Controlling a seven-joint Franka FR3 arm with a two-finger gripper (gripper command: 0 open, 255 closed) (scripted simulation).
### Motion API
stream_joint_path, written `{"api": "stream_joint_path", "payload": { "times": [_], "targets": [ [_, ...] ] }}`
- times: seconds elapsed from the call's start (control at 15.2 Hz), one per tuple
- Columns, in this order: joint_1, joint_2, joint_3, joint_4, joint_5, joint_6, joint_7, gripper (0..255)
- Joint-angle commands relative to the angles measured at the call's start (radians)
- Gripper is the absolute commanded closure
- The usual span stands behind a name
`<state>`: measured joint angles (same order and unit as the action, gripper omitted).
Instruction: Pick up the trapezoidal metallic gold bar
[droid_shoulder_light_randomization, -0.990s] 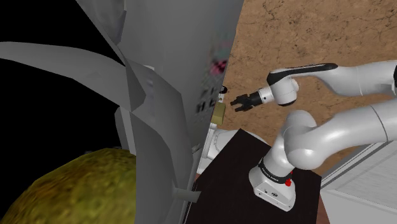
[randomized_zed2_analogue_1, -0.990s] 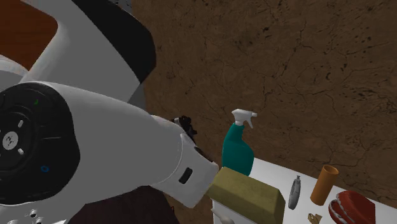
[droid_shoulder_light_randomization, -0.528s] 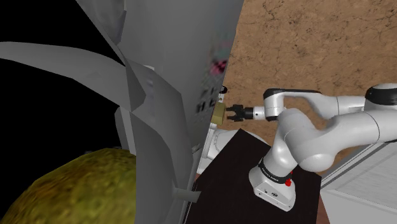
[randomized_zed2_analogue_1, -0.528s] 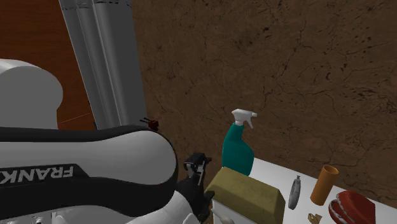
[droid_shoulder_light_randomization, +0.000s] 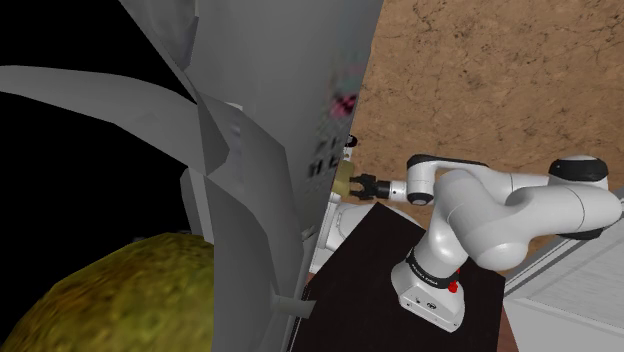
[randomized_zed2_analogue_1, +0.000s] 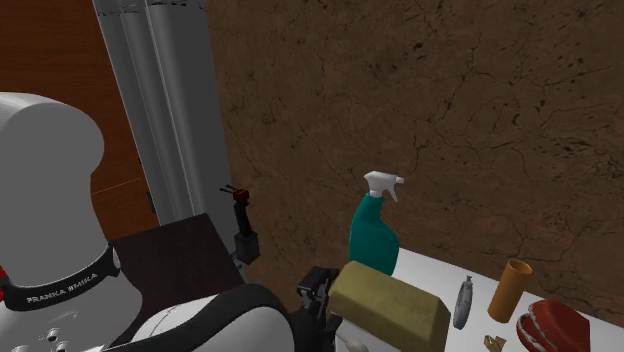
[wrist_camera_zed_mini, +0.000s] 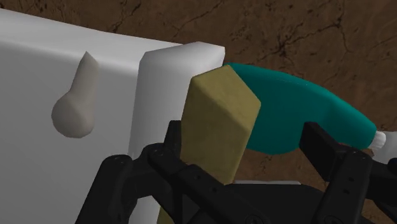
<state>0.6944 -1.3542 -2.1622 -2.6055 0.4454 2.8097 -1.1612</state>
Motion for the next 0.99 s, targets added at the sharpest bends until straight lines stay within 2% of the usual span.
{"api": "stream_joint_path", "payload": {
  "times": [0.0,0.13,0.2,0.79,0.92],
  "targets": [
    [0.021,-0.026,-0.032,0.029,-0.01,0.0,-0.019,0],
    [0.021,-0.026,-0.032,0.029,-0.01,0.0,-0.019,0],
    [0.019,-0.026,-0.032,0.026,-0.01,0.0,-0.02,255],
    [0.021,-0.026,-0.032,0.029,-0.01,0.0,-0.019,255],
    [0.008,-0.009,-0.009,0.009,-0.002,0.001,-0.006,255]
  ]
}}
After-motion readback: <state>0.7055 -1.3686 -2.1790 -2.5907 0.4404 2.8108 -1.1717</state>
